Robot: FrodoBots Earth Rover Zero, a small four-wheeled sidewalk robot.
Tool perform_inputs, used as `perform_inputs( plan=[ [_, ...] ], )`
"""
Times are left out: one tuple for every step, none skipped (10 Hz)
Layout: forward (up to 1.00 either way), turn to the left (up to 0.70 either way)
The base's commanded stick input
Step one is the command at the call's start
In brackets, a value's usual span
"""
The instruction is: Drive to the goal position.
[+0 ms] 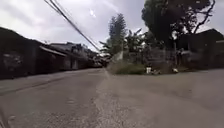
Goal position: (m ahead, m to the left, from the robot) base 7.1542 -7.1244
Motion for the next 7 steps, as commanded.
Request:
perform_inputs(
  plan=[
    [0.70,0.03],
    [0.70,0.04],
    [0.70,0.06],
    [0.70,0.18],
    [0.70,0.36],
    [0.70,0.35],
    [0.70,0.09]
  ],
)
